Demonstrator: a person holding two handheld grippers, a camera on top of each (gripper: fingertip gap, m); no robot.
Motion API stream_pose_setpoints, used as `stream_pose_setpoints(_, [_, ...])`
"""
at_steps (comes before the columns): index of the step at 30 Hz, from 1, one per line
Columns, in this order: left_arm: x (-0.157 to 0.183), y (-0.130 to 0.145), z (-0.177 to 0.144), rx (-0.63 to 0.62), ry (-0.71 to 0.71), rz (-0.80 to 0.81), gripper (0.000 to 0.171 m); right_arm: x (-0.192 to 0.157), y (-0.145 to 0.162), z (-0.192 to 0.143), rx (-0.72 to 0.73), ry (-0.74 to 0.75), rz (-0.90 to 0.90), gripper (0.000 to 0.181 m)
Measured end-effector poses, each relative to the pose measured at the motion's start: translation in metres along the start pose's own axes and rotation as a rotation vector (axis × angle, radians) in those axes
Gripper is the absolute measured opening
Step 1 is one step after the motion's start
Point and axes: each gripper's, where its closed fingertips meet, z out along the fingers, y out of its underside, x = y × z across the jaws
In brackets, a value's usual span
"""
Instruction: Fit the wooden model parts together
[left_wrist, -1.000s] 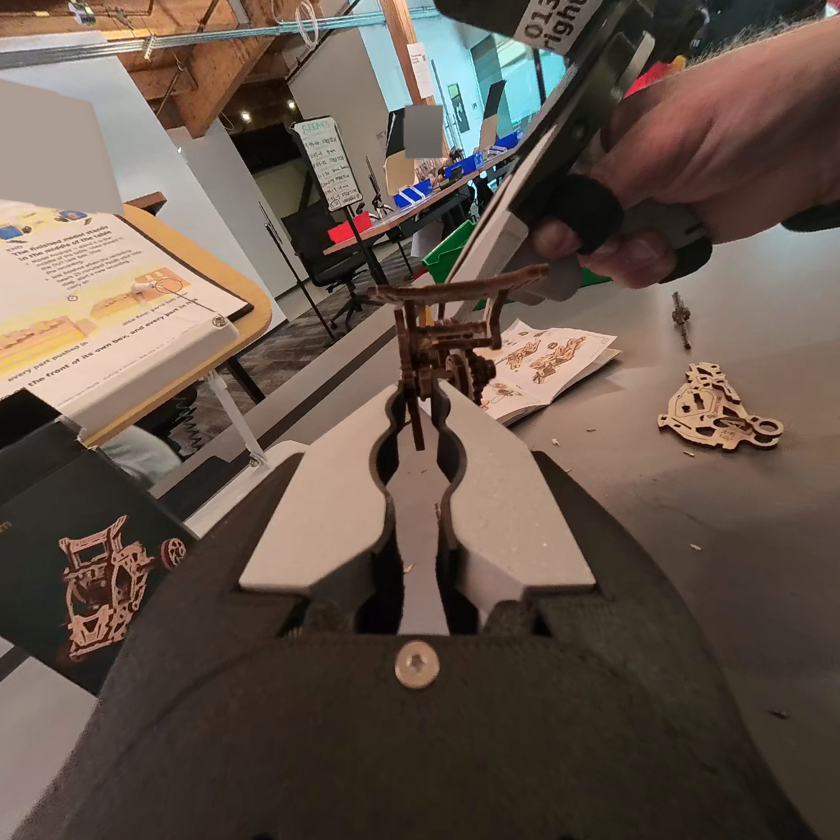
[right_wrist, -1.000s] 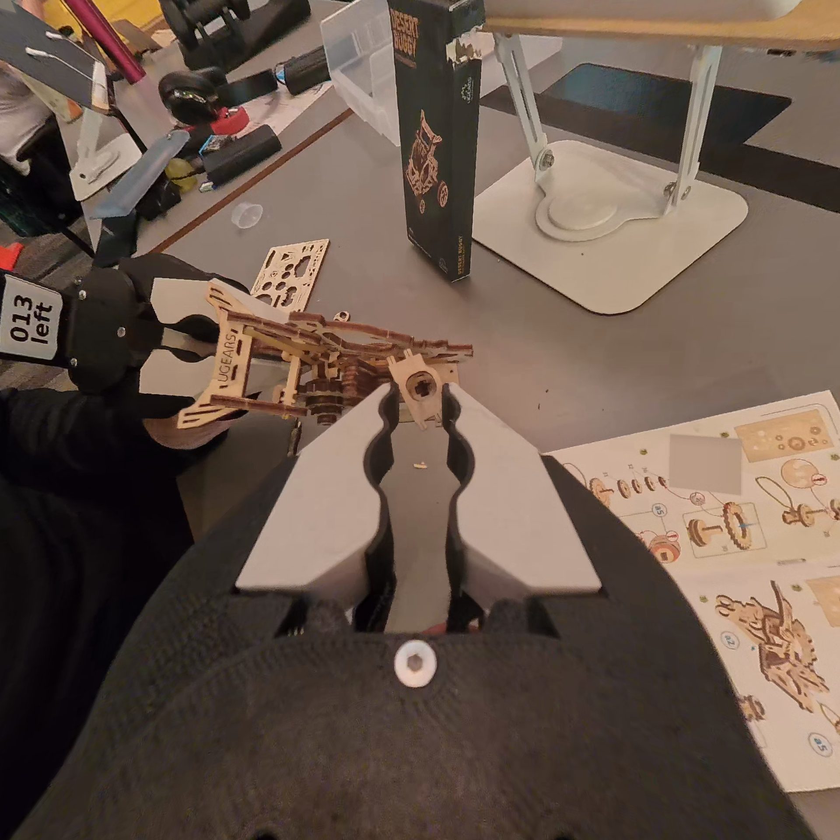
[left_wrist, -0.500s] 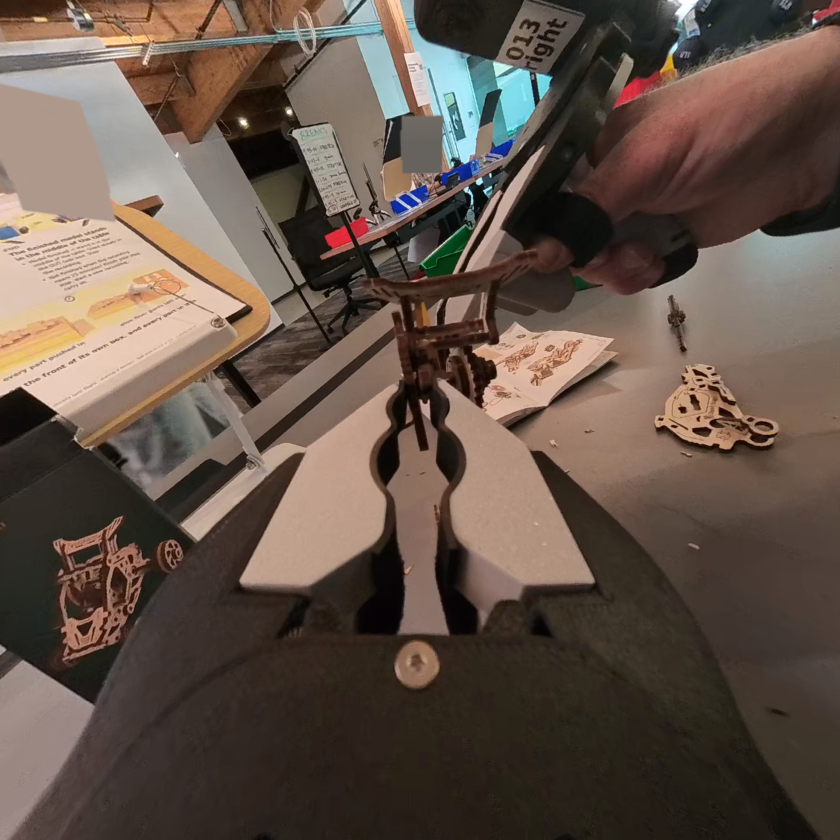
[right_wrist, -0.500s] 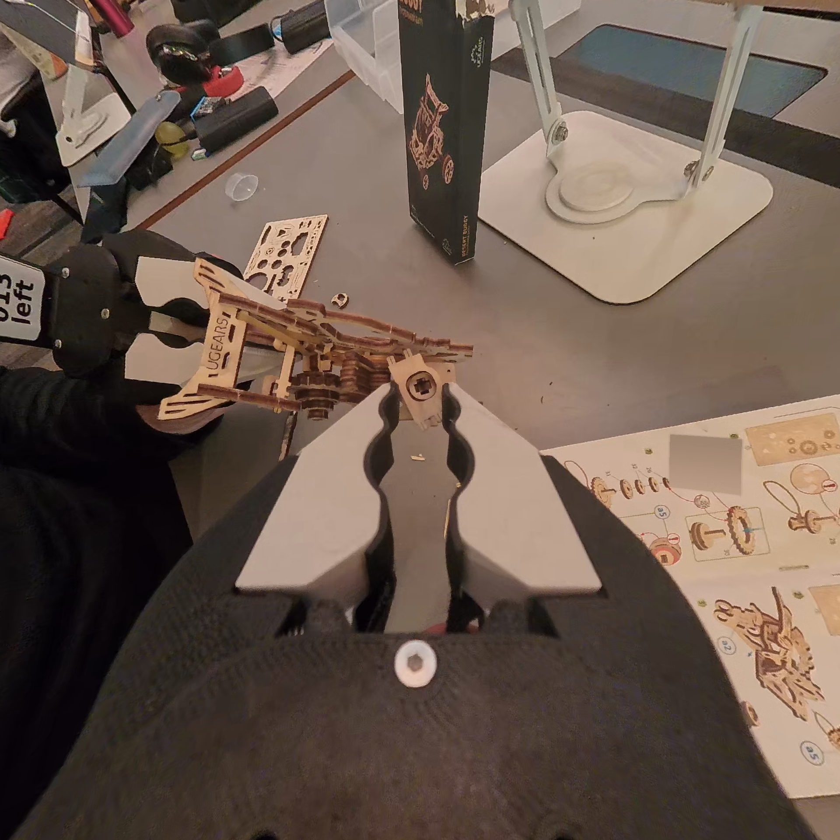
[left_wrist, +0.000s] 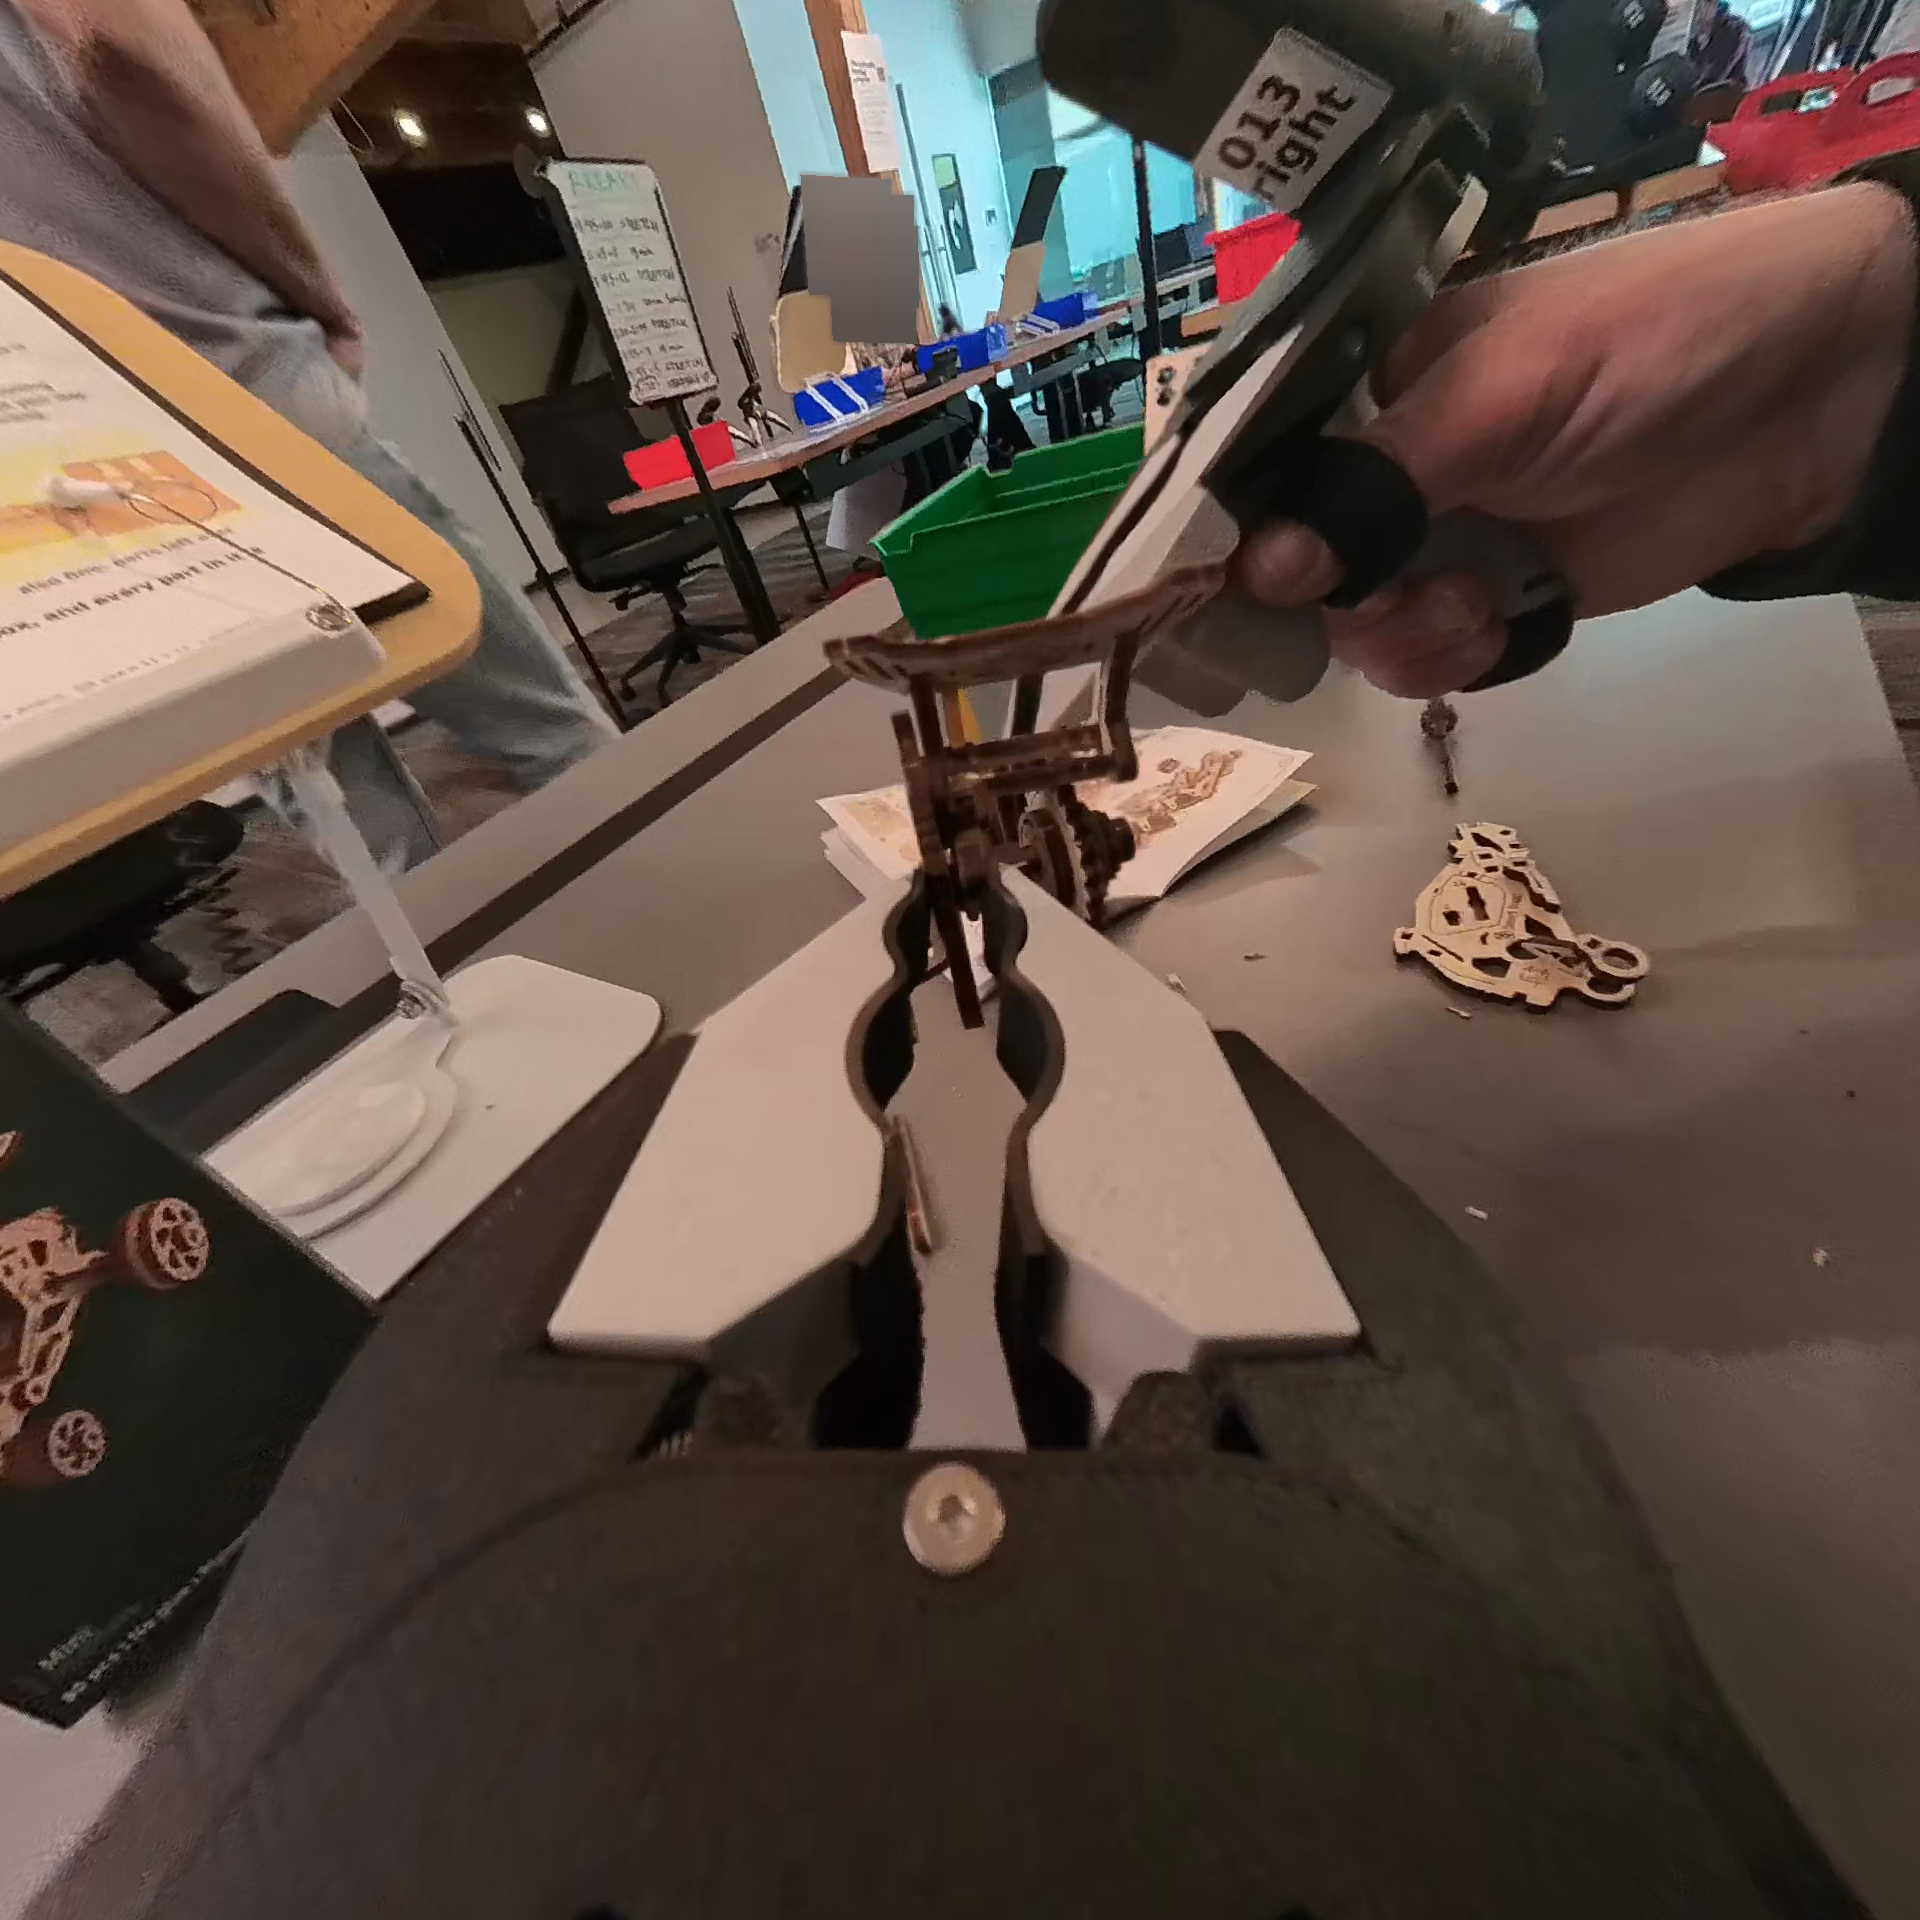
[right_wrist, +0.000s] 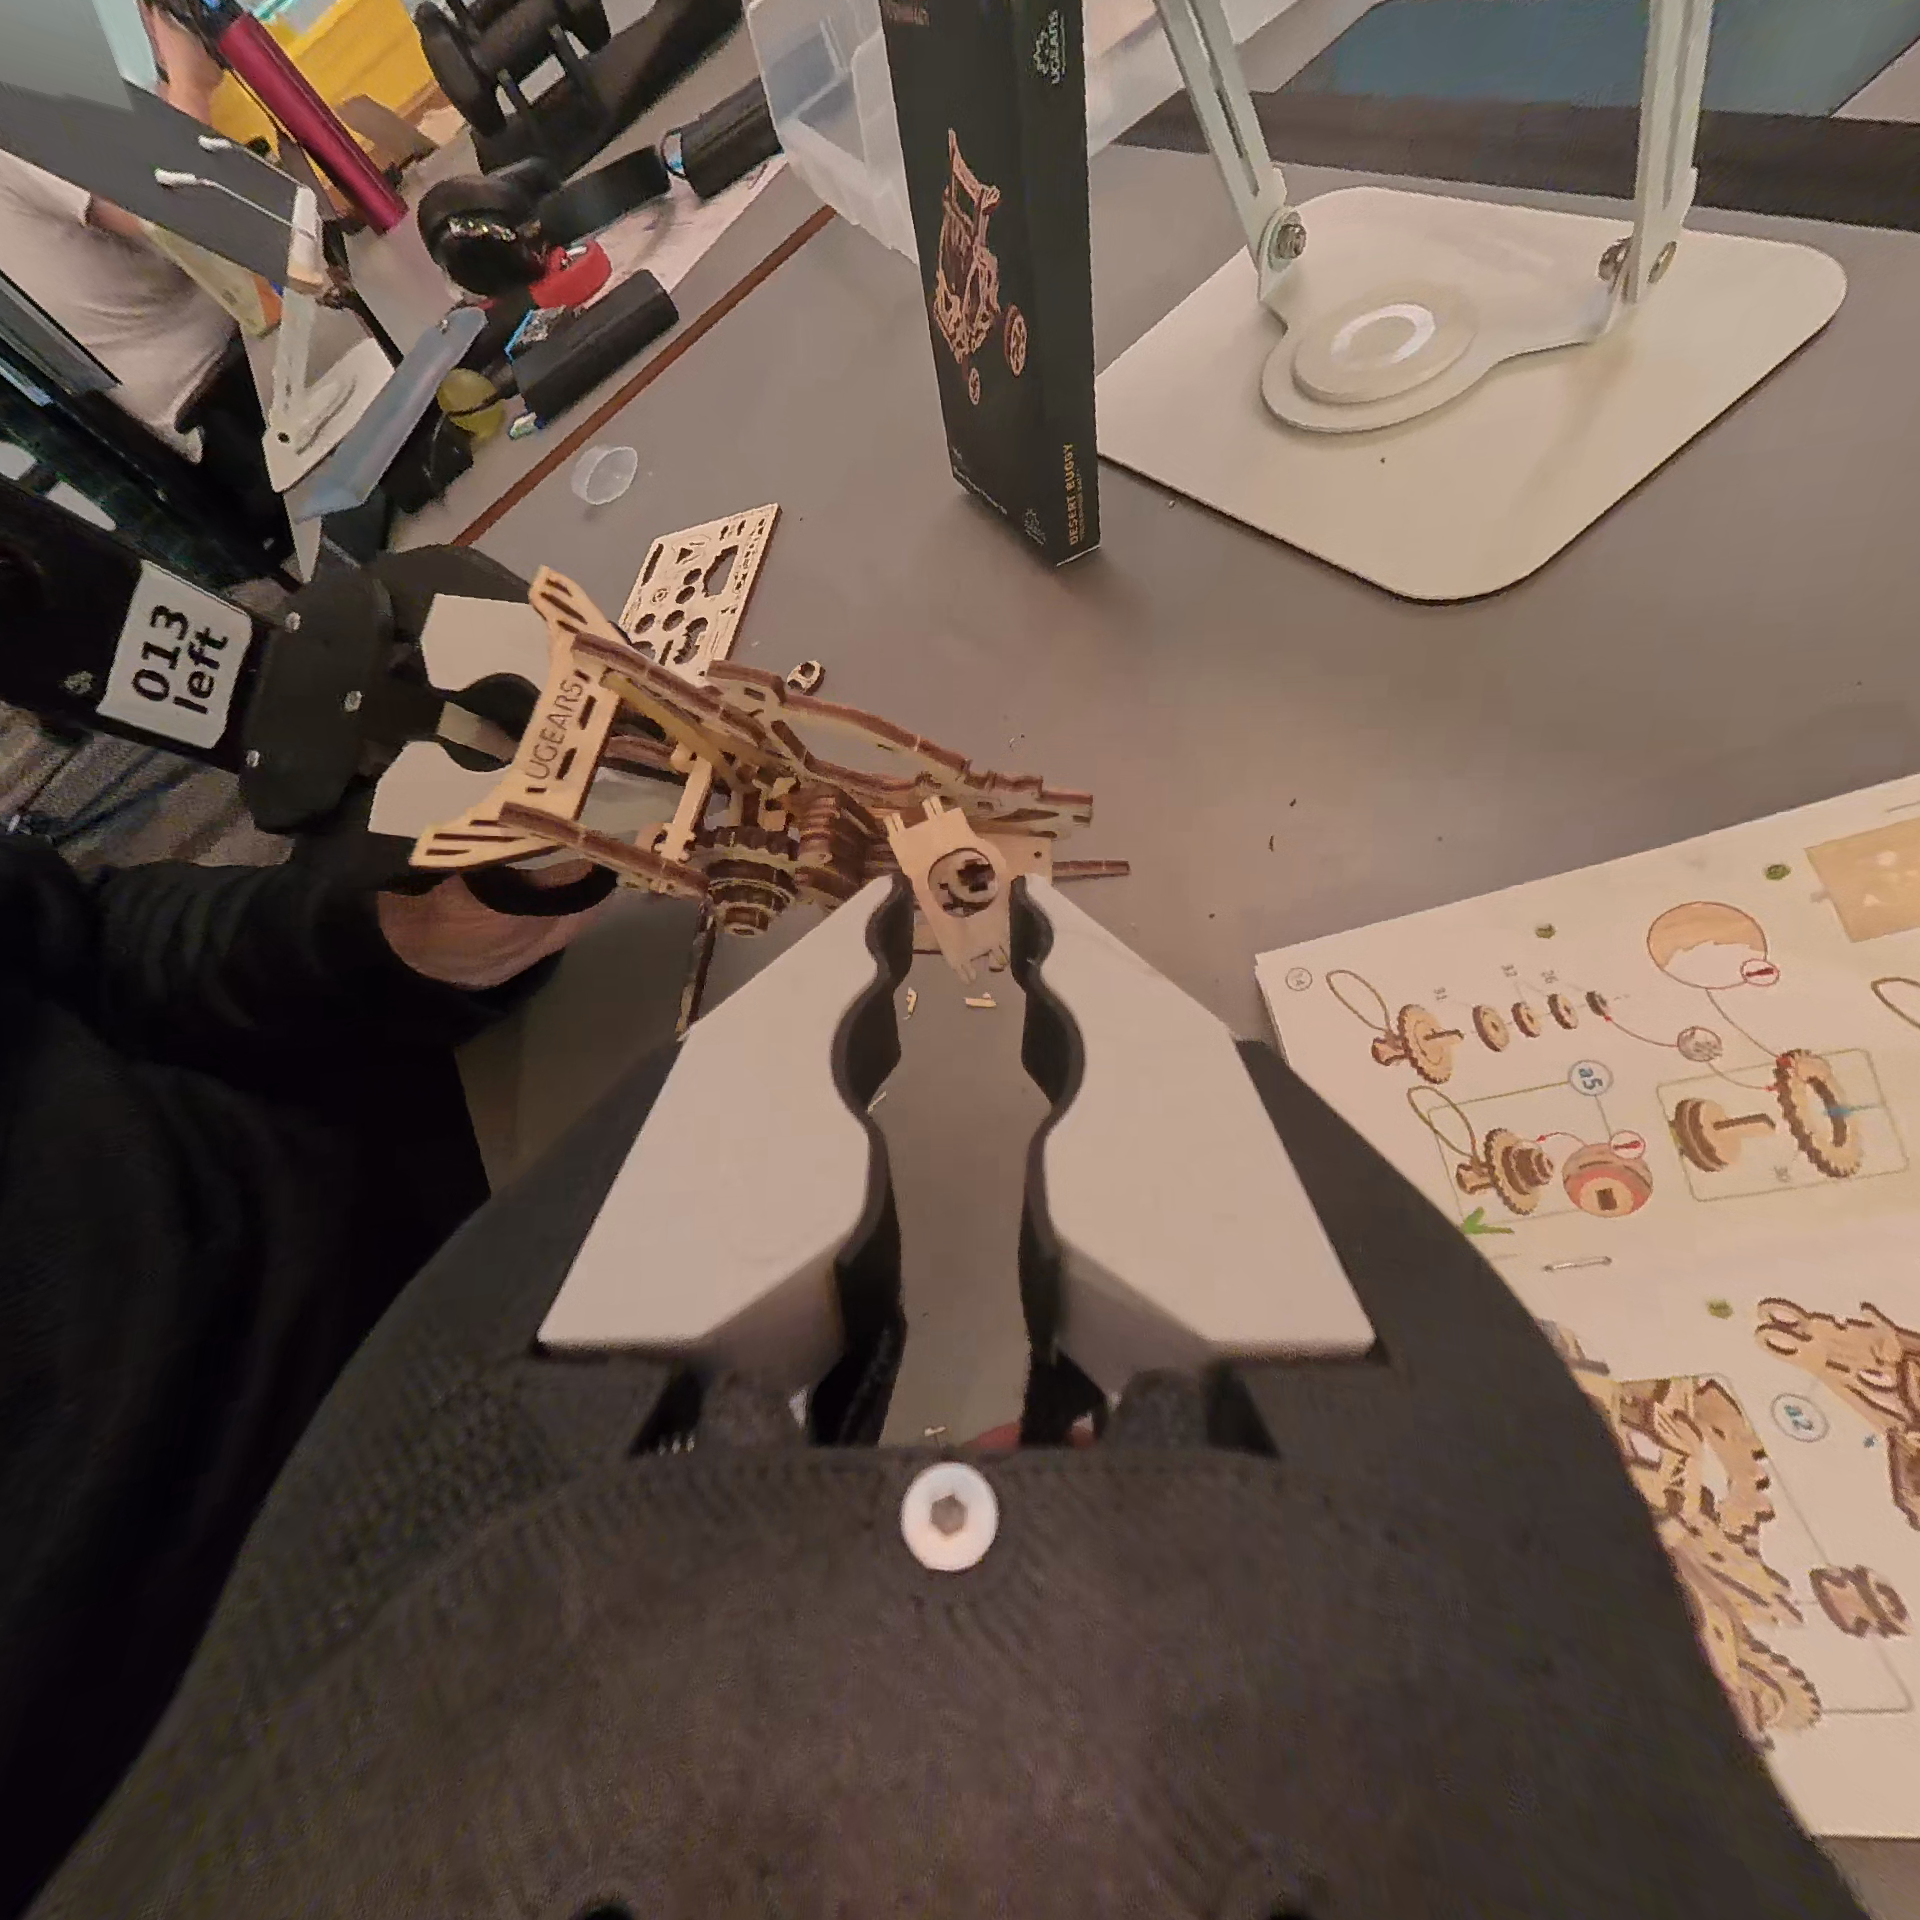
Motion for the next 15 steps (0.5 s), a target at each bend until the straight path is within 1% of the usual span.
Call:
stream_pose_setpoints(3, [0.008, 0.011, 0.005, -0.049, 0.045, -0.010, 0.007, 0.005, 0.003, -0.007, 0.015, 0.006, 0.009, 0.015])
stream_pose_setpoints(6, [0.017, 0.027, 0.011, -0.127, 0.092, -0.003, 0.007, 0.009, 0.007, -0.014, 0.032, 0.009, 0.018, 0.015])
stream_pose_setpoints(12, [0.025, 0.045, 0.014, -0.210, 0.135, -0.005, 0.007, 0.014, 0.022, -0.020, 0.028, 0.015, 0.014, 0.015])
stream_pose_setpoints(15, [0.029, 0.051, 0.013, -0.252, 0.143, 0.029, 0.007, 0.016, 0.030, -0.021, 0.021, 0.015, 0.015, 0.015])
